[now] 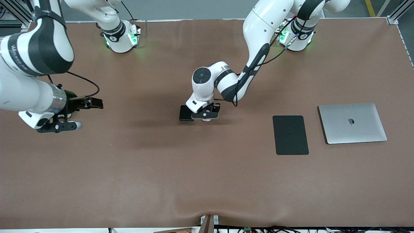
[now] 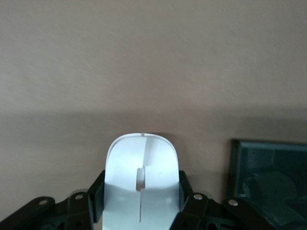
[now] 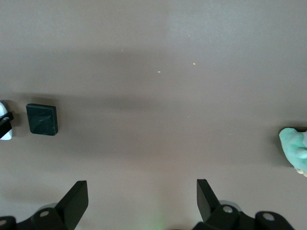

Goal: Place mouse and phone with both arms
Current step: 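Carry the mouse toward the pad while the right gripper approaches the phone, then lower the mouse onto the pad while the right gripper grasps the phone, then open the left gripper and raise it away from the mouse, then carry the black phone with the right gripper toward the green plush toy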

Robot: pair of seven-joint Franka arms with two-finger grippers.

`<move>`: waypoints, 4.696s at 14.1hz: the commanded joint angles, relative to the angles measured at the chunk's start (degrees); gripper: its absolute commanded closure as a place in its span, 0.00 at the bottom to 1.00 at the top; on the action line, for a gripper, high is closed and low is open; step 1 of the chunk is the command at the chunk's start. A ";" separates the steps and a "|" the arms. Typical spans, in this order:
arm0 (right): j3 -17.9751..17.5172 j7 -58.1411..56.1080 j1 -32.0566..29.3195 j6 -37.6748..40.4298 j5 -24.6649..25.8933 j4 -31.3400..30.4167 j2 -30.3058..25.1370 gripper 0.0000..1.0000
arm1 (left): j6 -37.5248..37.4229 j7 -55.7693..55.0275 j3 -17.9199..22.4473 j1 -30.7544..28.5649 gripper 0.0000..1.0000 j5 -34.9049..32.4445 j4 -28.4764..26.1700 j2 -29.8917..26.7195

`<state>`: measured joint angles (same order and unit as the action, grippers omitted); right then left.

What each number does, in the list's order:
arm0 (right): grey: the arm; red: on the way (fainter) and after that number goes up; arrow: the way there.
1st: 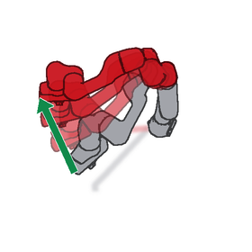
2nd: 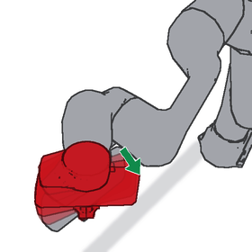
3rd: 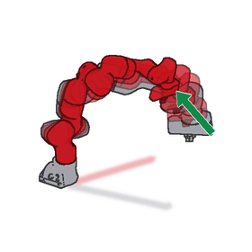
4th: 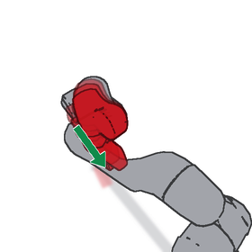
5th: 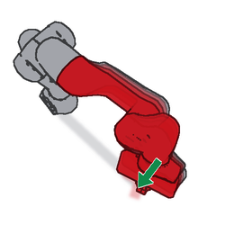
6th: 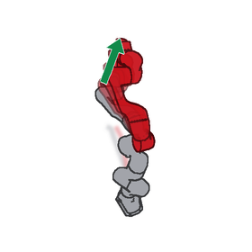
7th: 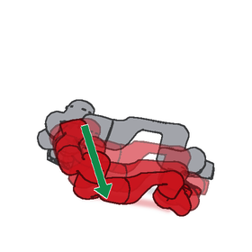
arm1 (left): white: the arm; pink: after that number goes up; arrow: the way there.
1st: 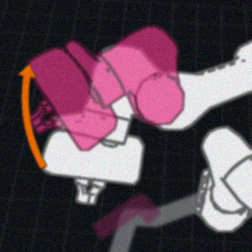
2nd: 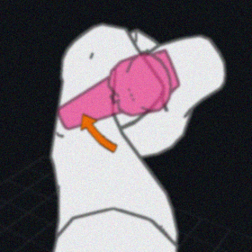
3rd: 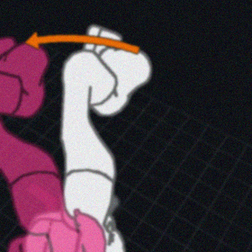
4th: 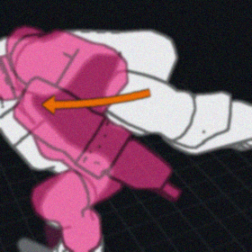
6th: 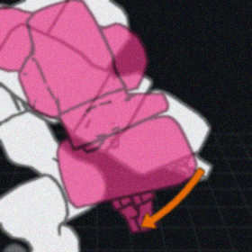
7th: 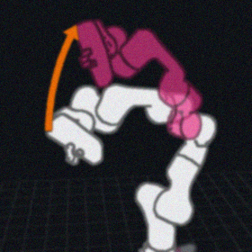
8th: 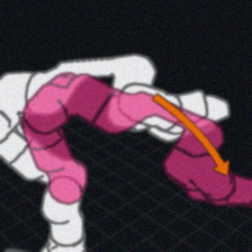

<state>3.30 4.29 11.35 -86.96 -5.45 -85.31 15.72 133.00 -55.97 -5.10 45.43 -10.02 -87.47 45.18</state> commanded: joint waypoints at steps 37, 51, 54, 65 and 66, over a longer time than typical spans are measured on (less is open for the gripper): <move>0.21 30.43 29.61 -46.62 -6.85 -18.13 18.64 0.00 | -11.12 46.56 -1.67 -42.44 0.00 0.17 -13.46 -27.42; 0.30 34.74 32.24 -52.08 -6.67 -20.16 20.93 0.00 | -46.25 59.05 -0.61 -46.57 0.00 7.73 0.02 -42.09; 0.30 30.97 30.49 -49.37 -6.41 -19.90 20.84 0.00 | -46.16 58.25 -0.79 -48.33 0.00 9.84 -3.14 -44.82; 0.65 32.71 31.98 -49.63 -5.88 -19.37 20.40 1.00 | -50.82 56.68 3.17 -44.11 0.00 11.07 0.46 -45.00; 0.74 32.54 31.28 -48.84 -5.88 -18.93 19.62 1.00 | -50.82 55.89 3.17 -44.20 0.00 10.99 0.46 -45.00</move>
<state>3.53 36.96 42.84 -136.78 -11.17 -104.84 36.50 83.26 1.62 -2.29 0.96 -0.14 -87.37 0.74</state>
